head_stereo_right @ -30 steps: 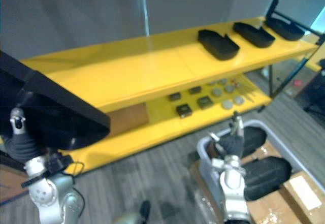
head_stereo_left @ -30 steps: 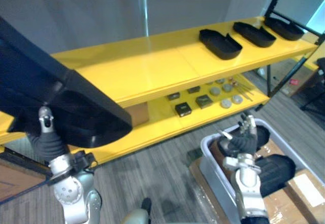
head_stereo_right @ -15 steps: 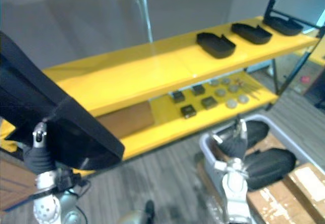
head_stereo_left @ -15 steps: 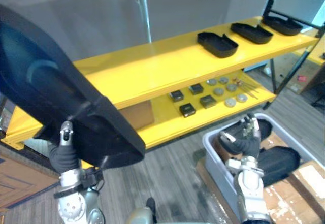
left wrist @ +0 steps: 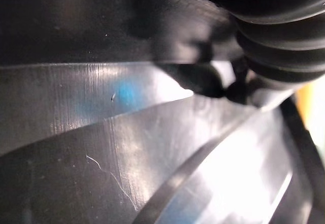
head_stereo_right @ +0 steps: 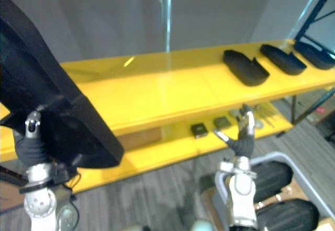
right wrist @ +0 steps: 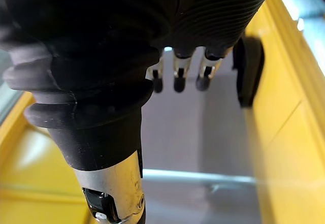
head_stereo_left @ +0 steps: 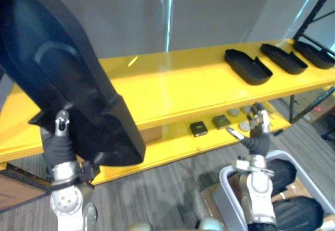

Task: Walk over and take plastic housings, then place them on the shelf

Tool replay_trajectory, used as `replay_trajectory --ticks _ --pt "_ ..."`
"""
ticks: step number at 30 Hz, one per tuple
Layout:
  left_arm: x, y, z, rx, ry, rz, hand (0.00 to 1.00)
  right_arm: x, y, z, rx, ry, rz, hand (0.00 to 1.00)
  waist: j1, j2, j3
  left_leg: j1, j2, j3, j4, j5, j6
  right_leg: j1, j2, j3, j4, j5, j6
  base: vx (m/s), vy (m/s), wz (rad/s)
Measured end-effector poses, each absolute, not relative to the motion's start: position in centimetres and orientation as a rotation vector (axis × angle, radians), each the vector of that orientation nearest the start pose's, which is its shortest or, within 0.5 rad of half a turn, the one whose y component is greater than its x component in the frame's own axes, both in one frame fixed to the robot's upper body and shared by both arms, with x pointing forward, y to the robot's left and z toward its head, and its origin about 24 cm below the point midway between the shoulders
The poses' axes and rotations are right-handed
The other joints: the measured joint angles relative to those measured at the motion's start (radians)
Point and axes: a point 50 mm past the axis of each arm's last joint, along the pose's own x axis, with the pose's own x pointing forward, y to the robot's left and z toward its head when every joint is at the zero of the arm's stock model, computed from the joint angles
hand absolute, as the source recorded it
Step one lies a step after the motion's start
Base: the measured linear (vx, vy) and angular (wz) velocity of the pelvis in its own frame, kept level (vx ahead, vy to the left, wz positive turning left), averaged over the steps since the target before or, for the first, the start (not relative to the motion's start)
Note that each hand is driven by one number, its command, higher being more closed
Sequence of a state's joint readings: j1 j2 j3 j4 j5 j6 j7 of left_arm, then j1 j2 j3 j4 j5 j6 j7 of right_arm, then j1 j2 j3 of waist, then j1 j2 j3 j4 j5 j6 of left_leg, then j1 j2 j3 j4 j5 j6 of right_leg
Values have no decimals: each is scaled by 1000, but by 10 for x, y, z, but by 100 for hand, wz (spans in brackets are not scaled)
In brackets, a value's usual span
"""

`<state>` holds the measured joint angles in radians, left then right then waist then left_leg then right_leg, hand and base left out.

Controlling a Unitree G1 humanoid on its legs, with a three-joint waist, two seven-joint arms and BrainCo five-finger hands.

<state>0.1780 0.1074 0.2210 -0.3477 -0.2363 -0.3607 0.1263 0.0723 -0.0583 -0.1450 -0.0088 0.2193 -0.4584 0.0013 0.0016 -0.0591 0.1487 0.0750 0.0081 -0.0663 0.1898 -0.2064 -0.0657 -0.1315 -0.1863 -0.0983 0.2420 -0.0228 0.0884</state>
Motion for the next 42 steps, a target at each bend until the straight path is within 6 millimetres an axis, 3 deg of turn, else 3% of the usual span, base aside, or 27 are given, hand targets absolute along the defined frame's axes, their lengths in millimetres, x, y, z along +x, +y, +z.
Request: replay_trajectory --ticks 1,2,3,4,7,10,13,16,19,23,24,27,32,37,39,42 --pt "193 226 112 -104 -531 366 100 226 -209 76 88 -432 -179 0 3 39 3 -7 38 -26 22 -31 -18 28 25 -42 -2 6 20 246 -330 68" --pt "190 224 108 -117 -511 373 100 226 -210 79 76 -440 -169 0 5 59 2 -10 60 -28 27 -37 -26 50 42 -58 -31 1 13 260 -291 78" --pt "184 221 99 -141 -473 388 100 226 -215 83 46 -455 -164 0 12 100 0 -11 109 -9 24 -35 -41 97 76 -114 -92 11 -1 295 -287 75" --pt "183 219 97 -148 -467 385 100 225 -219 85 34 -460 -179 0 9 116 -7 -15 129 40 11 -18 -54 124 82 -149 -118 12 -8 227 -195 87" --pt "185 213 103 -131 -498 324 100 220 -233 101 10 -538 -286 0 12 123 -13 -11 152 219 -36 43 -53 171 75 -230 -147 7 -15 145 -98 86" --pt "186 208 108 -122 -520 265 100 215 -234 116 -15 -625 -334 0 14 117 -12 28 135 233 -87 71 -47 201 62 -234 -154 7 -15 89 24 32" --pt "193 206 115 -109 -545 227 100 212 -232 121 -11 -653 -379 0 8 83 -29 31 121 243 -96 72 -47 205 55 -227 -182 10 -11 41 47 -6" --pt "203 199 120 -62 -539 149 100 206 -237 118 5 -646 -438 0 2 72 -34 57 117 274 -120 72 -47 206 55 -199 -191 13 -7 1 26 -26" --pt "217 195 121 -24 -500 89 100 200 -238 111 11 -613 -465 0 -26 75 -35 83 114 311 -132 72 -47 213 57 -169 -207 19 2 -23 11 -35" --pt "268 192 108 67 -312 10 100 188 -242 100 -19 -556 -462 0 -80 98 -37 100 120 389 -151 71 -47 192 80 -95 -238 50 1 -60 -8 -45" --pt "272 193 107 72 -297 12 100 188 -242 101 -22 -555 -457 0 -83 99 -36 99 120 398 -152 71 -47 189 84 -88 -239 52 1 -69 -10 -63" --pt "306 214 99 142 -163 59 100 183 -241 100 -33 -541 -414 0 -129 113 -29 100 120 449 -153 71 -47 160 97 -34 -244 72 -4 -68 -16 -46" --pt "350 257 113 156 -14 183 100 174 -245 79 -43 -391 -333 0 -195 131 -20 107 120 523 -153 72 -48 124 103 45 -254 96 -3 -48 -11 -45" --pt "370 279 134 132 99 268 100 164 -236 41 -55 -167 -208 0 -245 151 -13 117 120 573 -155 73 -46 108 112 90 -253 100 -4 -29 -16 -27" --pt "372 282 135 83 132 285 100 161 -233 34 -65 -120 -175 0 -255 157 -9 116 120 584 -154 75 -47 98 115 100 -249 100 -4 -28 -25 -17" --pt "367 296 121 74 246 361 100 159 -230 29 -56 -83 -157 0 -281 164 -3 116 119 601 -152 83 -44 92 116 113 -248 101 -6 -29 -18 -12"
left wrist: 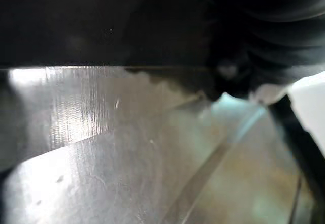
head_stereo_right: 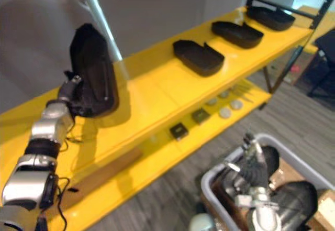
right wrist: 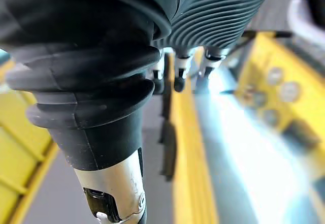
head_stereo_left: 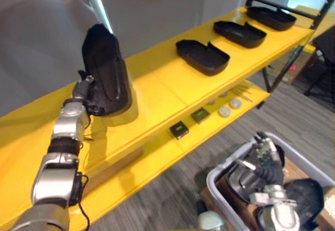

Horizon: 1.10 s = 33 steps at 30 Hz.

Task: Walk over and take plastic housings, then place them on the shelf

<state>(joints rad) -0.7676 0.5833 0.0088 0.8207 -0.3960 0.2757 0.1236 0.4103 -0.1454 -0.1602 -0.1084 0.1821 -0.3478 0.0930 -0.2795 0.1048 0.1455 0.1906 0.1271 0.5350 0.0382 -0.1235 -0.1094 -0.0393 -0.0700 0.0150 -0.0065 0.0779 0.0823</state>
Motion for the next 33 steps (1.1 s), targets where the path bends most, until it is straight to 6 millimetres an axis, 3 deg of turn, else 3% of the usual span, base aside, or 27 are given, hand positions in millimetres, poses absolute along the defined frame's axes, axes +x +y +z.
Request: replay_trajectory --ticks 14,15,19,33 --pt "352 309 81 -10 497 434 100 158 -222 25 -32 -64 -102 0 -21 10 48 -18 1 30 22 6 3 -41 8 36 14 6 -8 -45 -16 -7" --pt "352 310 81 -10 496 433 0 159 -222 26 -33 -66 -99 0 -23 10 57 -18 2 31 32 6 3 -39 5 40 15 6 -8 -44 -4 -6" --pt "351 315 84 -1 490 443 0 161 -221 27 -23 -74 -93 0 -41 22 89 -19 2 36 42 6 3 -36 1 42 14 7 -8 -66 -1 -2" --pt "345 324 82 4 510 550 0 158 -224 26 9 -70 -97 0 -66 25 91 -32 2 61 45 6 3 -47 4 53 -12 32 -8 -66 -8 -3"
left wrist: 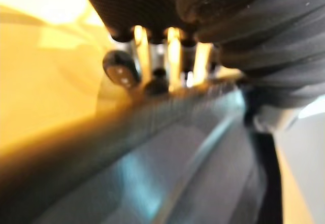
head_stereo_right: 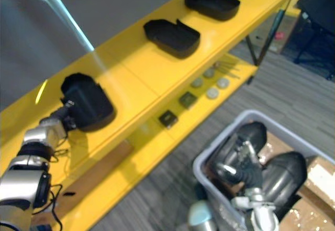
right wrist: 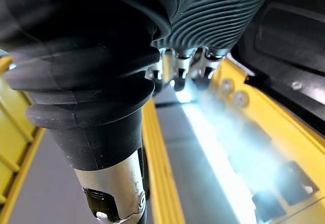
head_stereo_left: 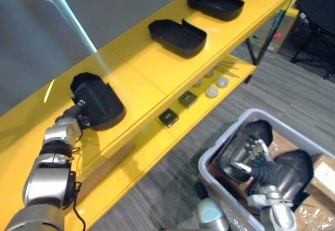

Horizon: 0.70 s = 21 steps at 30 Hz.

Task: Walk over and take plastic housings, then place them on the shelf

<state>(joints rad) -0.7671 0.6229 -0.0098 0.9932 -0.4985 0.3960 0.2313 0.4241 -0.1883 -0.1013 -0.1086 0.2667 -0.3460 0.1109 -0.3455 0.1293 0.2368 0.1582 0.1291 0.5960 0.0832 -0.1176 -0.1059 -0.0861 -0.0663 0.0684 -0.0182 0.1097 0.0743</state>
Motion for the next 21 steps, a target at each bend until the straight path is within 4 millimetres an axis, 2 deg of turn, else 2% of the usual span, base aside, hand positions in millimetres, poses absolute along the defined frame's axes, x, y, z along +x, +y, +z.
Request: replay_trajectory --ticks 5,8,11,12,13,14,17,21 --pt "342 331 83 158 535 610 0 158 -221 25 16 -64 -82 0 1 0 0 0 -1 15 0 0 0 4 0 11 -20 17 -1 -76 -11 -7" --pt "344 334 92 260 529 655 0 157 -216 23 24 -55 -70 0 1 -1 0 0 -1 14 -1 0 0 4 0 10 -21 19 -1 -91 -17 3" --pt "353 341 131 368 446 747 0 158 -211 21 34 -54 -65 0 4 -8 5 -1 -1 10 -2 0 1 11 -2 1 -21 21 -3 -94 -10 8" --pt "356 348 155 402 381 812 0 158 -208 21 41 -59 -66 0 3 -14 8 0 1 7 -3 -1 1 16 -2 -3 -21 21 -3 -77 -9 7" --pt "356 351 167 417 342 845 0 158 -207 21 46 -65 -70 0 3 -16 8 -1 1 6 -4 -1 2 17 -2 -5 -21 21 -3 -89 -14 8" --pt "357 356 193 440 249 906 0 158 -208 22 59 -79 -77 0 3 -18 8 -1 1 5 -6 -2 3 17 -3 -8 -21 21 -3 -76 -11 6" --pt "353 361 244 460 2 1006 0 158 -210 20 78 -96 -103 0 4 -18 8 -1 0 -1 -8 -3 3 21 -4 -12 -21 26 3 -61 -4 6" --pt "356 351 258 443 -162 1002 0 158 -206 21 44 -117 -128 0 5 -19 8 5 -1 -10 -22 -3 3 37 -6 -29 -33 30 3 -47 -6 10"
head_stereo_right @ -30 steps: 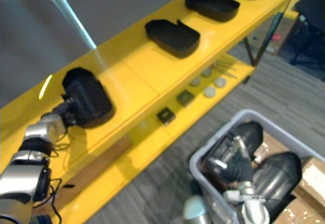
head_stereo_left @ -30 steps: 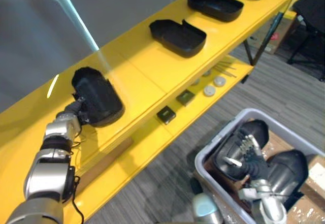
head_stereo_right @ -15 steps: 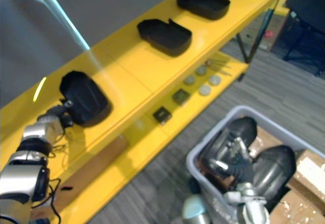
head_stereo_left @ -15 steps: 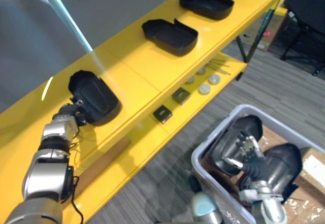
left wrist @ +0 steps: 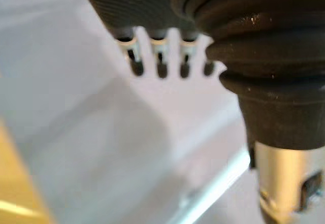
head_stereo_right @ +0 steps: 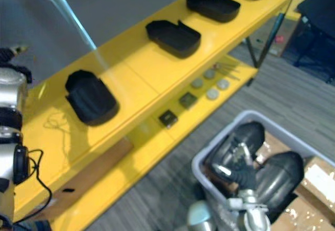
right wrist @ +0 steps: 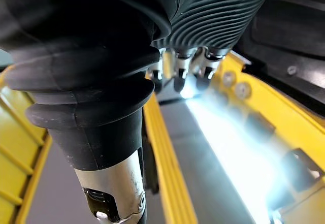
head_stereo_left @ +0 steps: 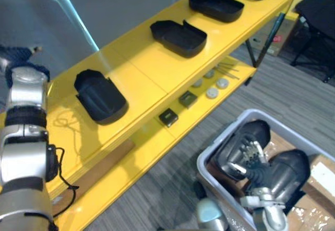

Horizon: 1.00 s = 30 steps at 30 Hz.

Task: Walk over and take plastic housings, then place them on the shelf

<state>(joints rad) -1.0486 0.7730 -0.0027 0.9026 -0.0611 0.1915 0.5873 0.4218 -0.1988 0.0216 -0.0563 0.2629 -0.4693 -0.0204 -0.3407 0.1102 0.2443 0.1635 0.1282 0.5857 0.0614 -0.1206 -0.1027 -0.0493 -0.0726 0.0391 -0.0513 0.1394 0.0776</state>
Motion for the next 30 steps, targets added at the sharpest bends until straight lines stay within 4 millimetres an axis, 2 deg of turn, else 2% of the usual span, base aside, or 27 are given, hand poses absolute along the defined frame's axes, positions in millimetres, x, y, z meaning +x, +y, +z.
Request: replay_trajectory --ticks 5,8,11,12,14,16,17,18,24,28,30 --pt "354 343 269 423 -330 999 0 162 -207 29 21 -186 -203 0 10 -10 -13 11 -3 -10 -19 1 -1 27 -3 -19 -27 13 0 -46 -4 12" --pt "356 320 266 343 -469 910 0 168 -207 34 46 -228 -213 0 35 -18 -25 12 -4 -44 -23 2 -3 45 -10 -49 -28 12 -2 -48 -3 29" --pt "346 298 229 194 -556 802 0 179 -202 43 41 -282 -238 0 80 -20 -66 10 -9 -69 -38 11 -2 51 -16 -74 -28 10 -3 -45 -10 24" --pt "335 290 207 100 -574 771 0 182 -202 46 15 -302 -262 0 96 -22 -80 10 -12 -88 -46 19 1 58 -16 -97 -28 10 -3 -28 -18 38" --pt "309 275 177 -14 -608 741 0 183 -206 53 -8 -339 -322 0 125 -30 -95 13 -18 -138 -77 41 4 76 -17 -144 -28 10 -3 -39 -25 64" --pt "283 271 164 -75 -648 752 0 183 -211 58 -14 -365 -375 0 159 -39 -101 15 -19 -163 -90 50 3 86 -20 -165 -28 10 -3 -62 -6 49" --pt "255 272 157 -119 -692 783 0 182 -218 66 -19 -402 -408 0 191 -47 -108 11 -21 -183 -91 56 6 94 -25 -185 -29 10 -3 -52 -3 31" --pt "188 252 155 1 -798 683 0 185 -239 94 -51 -517 -535 0 271 -92 -165 29 -36 -247 -139 87 7 139 -47 -262 -29 -29 14 -39 -4 22" --pt "188 250 152 -21 -788 696 0 186 -239 93 -42 -512 -527 0 273 -92 -161 26 -37 -253 -139 87 7 140 -50 -275 -29 -29 14 0 0 3" --pt "183 249 141 -49 -739 709 0 188 -241 87 98 -477 -485 0 276 -101 -154 9 -38 -275 -134 87 7 138 -60 -299 -29 -31 15 -5 4 15" --pt "177 255 132 -52 -689 775 0 197 -239 83 205 -461 -423 0 290 -104 -137 5 -37 -279 -128 87 7 139 -62 -308 -29 -32 15 -7 3 8"
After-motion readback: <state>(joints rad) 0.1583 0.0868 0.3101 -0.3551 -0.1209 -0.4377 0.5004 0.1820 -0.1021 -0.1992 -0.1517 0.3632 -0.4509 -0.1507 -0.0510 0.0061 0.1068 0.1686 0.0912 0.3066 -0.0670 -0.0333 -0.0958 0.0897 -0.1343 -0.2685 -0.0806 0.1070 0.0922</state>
